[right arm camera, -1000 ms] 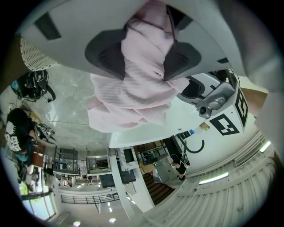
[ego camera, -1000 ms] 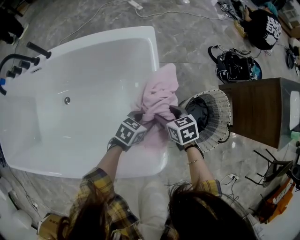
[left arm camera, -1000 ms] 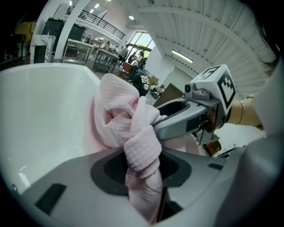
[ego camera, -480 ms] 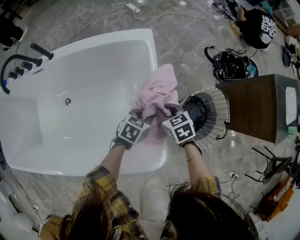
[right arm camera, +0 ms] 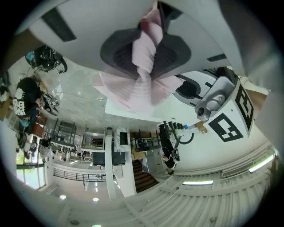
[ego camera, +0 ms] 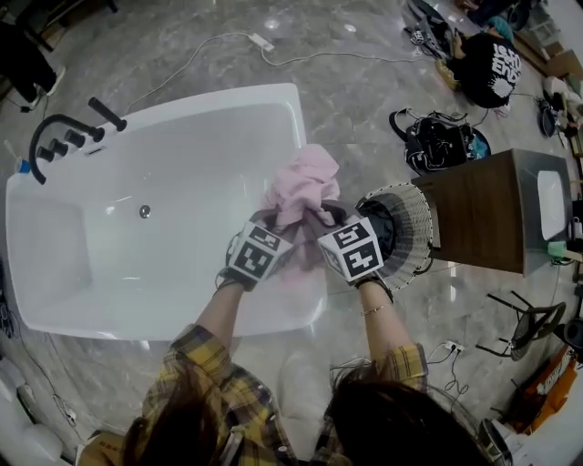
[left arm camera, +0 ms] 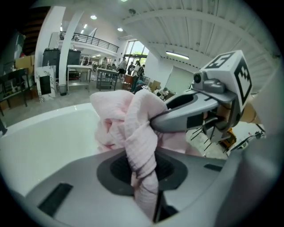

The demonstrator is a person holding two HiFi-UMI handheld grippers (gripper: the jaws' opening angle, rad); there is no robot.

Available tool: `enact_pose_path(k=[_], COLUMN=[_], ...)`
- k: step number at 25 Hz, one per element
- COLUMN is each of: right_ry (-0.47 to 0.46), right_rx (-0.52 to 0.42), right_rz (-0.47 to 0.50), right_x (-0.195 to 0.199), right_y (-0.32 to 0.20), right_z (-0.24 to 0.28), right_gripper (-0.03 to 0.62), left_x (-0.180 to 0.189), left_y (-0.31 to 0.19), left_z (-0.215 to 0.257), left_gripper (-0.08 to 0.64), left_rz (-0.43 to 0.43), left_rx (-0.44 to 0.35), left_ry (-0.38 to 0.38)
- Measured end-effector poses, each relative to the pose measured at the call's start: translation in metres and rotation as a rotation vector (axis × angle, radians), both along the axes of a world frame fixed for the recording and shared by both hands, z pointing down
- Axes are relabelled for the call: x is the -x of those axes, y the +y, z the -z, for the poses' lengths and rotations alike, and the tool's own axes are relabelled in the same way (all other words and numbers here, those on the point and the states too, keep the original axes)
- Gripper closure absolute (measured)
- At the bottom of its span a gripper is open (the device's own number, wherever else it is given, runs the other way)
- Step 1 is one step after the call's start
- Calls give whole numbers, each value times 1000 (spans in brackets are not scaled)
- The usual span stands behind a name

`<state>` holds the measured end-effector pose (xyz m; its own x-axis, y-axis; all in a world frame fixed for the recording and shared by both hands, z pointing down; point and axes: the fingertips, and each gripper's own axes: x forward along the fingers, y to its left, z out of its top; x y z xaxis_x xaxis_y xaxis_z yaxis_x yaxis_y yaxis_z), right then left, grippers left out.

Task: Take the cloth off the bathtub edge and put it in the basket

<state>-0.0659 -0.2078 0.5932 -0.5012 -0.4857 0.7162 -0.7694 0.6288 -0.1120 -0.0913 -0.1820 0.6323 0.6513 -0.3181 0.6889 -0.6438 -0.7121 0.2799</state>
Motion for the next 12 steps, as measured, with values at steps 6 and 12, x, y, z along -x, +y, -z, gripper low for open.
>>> enact_pose_path(k=[6,12], right_ry=[-21,-46], right_rx=[-66,-146], right_rz=[-22,-58], right_x=[17,30], right_y=[6,16], right_z=[60,114], right_gripper=[511,511], left_x=[17,31], left_y=[4,13], left_z=[58,110], left_gripper=[472,472], left_rz=[10,24], left_rx=[-70,-135], left_ry=[12,34])
